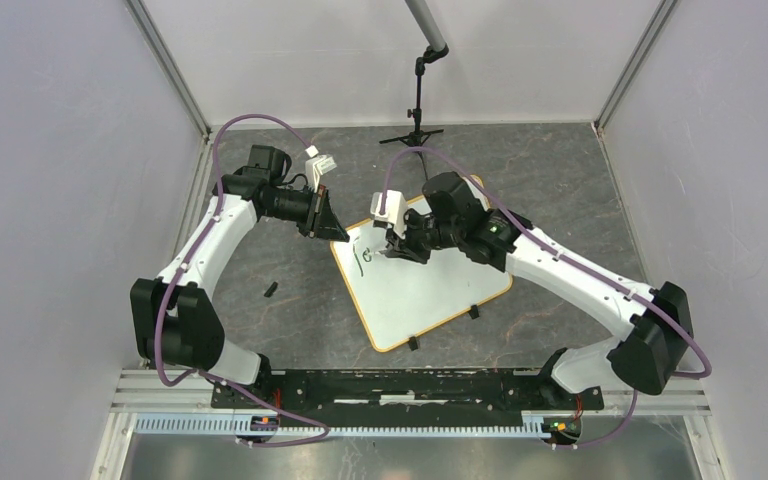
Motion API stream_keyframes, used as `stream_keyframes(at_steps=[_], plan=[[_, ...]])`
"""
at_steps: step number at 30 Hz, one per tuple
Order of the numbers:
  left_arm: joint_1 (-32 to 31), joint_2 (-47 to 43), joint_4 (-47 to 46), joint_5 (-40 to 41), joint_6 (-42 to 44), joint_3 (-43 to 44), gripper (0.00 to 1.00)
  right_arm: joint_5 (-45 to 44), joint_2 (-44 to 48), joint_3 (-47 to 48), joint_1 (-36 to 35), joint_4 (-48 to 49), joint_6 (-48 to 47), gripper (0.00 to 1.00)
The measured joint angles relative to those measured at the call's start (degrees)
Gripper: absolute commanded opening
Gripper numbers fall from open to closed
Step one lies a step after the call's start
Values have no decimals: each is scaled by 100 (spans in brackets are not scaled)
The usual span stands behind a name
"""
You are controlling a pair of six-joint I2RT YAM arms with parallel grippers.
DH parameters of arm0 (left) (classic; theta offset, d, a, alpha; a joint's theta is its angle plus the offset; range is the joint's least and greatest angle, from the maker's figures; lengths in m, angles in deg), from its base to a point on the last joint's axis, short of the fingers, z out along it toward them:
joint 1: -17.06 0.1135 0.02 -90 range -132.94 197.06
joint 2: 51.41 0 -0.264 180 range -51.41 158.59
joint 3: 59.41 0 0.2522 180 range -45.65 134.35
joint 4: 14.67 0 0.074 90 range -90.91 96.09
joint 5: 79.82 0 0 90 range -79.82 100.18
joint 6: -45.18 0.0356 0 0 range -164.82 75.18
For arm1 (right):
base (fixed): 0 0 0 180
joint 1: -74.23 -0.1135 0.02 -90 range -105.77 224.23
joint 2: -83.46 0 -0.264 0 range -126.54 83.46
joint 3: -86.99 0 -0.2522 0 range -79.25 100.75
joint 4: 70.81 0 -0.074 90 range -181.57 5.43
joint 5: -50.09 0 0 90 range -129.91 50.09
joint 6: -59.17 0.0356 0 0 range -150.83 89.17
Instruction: Write a sentence on the whiteboard
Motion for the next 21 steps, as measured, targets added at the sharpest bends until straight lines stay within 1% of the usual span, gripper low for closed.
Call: stream_keyframes(at_steps=[9, 21], plan=[[0, 0, 20, -9, 7, 0, 2, 68, 120, 0, 356, 0, 13, 0], [0, 0, 26, -44, 44, 0, 2, -22, 114, 0, 358, -61, -4, 0]])
